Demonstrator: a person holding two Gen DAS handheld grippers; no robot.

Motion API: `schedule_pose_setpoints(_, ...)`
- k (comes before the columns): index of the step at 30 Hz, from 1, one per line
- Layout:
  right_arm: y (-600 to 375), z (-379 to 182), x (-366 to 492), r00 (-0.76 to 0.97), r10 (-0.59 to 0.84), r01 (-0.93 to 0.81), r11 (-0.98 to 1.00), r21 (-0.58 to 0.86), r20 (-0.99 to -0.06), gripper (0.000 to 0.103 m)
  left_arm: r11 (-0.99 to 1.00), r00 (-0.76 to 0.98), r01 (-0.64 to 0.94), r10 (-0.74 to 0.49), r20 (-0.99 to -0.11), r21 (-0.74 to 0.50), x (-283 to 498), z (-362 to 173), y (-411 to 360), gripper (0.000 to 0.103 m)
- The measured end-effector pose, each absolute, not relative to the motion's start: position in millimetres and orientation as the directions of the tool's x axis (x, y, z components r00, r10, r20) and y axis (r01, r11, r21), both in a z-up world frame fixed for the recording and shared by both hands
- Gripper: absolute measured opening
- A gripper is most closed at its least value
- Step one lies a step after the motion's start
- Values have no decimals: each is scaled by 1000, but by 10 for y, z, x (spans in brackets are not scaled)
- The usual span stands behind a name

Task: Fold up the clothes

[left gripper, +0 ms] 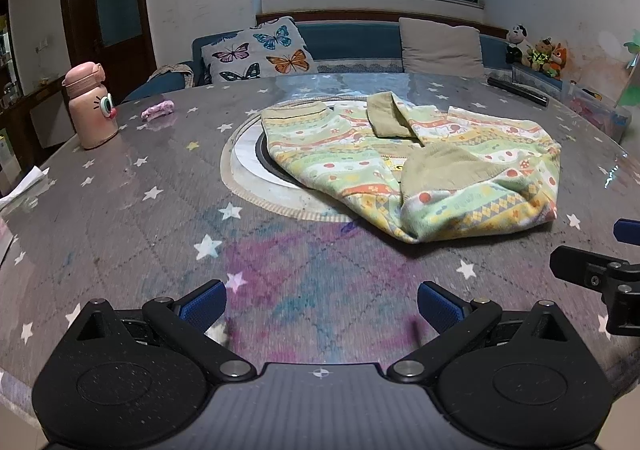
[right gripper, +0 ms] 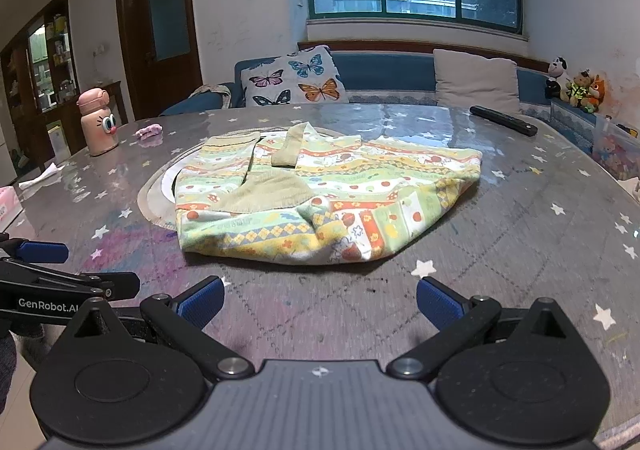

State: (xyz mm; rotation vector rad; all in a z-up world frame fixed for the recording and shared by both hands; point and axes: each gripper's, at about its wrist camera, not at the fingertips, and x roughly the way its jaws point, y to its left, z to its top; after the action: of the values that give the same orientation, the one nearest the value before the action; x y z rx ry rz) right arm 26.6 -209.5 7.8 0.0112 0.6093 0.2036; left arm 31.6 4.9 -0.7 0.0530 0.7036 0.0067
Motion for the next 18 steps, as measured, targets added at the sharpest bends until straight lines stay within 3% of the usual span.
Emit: schedule_pose_setpoints(18,-2046,238,836,788,213,-229,972,47,-578,103,998,763,10,32,-646,61,839,118,102,103)
